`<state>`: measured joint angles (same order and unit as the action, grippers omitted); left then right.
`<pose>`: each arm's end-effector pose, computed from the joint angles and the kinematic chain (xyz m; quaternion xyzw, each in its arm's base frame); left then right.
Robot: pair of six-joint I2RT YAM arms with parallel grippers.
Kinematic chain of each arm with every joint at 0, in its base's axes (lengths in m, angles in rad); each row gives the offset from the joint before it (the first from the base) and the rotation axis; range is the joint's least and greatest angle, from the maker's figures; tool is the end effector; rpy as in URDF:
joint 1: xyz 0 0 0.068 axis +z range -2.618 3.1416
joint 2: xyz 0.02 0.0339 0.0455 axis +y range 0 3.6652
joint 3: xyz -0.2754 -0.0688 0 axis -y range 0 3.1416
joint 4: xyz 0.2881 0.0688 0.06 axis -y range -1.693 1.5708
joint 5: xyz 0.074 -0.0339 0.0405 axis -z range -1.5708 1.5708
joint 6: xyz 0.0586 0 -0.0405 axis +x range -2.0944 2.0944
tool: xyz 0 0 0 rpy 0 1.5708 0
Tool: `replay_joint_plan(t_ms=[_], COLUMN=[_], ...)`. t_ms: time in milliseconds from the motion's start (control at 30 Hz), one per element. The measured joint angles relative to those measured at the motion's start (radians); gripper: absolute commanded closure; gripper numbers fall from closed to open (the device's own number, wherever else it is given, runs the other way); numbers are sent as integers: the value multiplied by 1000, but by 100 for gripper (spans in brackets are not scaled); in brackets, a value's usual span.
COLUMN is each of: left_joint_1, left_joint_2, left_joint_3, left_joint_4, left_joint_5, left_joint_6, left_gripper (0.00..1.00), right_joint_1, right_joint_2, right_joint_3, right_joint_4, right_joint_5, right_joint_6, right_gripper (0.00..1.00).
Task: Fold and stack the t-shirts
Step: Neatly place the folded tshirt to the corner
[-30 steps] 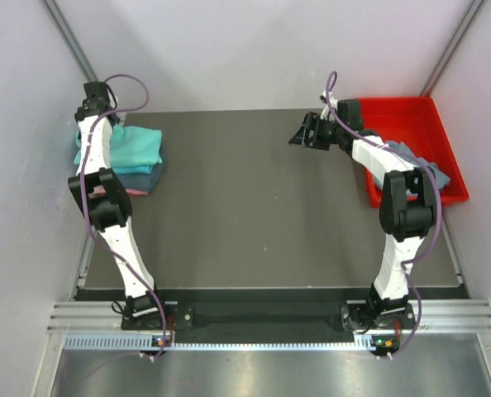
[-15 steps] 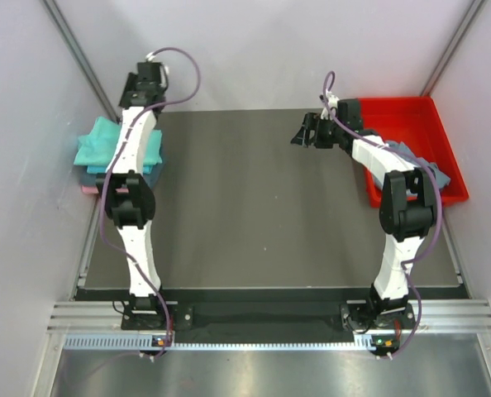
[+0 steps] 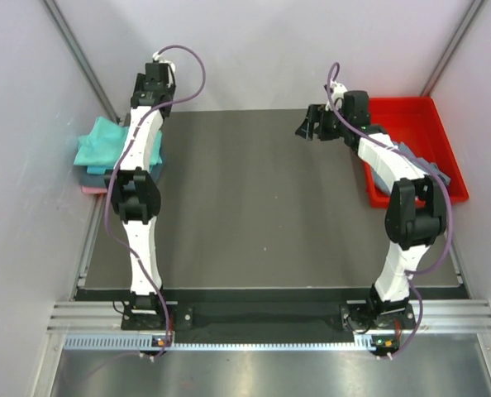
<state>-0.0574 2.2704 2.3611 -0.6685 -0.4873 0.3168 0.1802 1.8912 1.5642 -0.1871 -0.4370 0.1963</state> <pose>0.5848 -0.0061 0.3414 0.0458 0.8598 0.2701 0.4310 0.4968 0.1157 0.2767 -0.1025 0.8440 0.2760 0.4484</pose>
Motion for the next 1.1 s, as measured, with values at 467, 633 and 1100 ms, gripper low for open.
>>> replay_joint_plan(t_ms=[467, 633, 1100], left_joint_1=[231, 267, 176], left_joint_2=[209, 208, 114], left_joint_3=[71, 72, 73], left_joint_4=[32, 39, -13], left_joint_5=[-7, -10, 141], left_joint_6=[-8, -9, -53], left_gripper=[29, 29, 29], right_joint_1=[0, 0, 1], right_joint_2=[-42, -42, -10], right_joint_3=[-47, -46, -44], right_joint_4=[-18, -18, -17], right_joint_5=[25, 24, 8], right_joint_6=[-38, -37, -17], right_gripper=[23, 23, 22])
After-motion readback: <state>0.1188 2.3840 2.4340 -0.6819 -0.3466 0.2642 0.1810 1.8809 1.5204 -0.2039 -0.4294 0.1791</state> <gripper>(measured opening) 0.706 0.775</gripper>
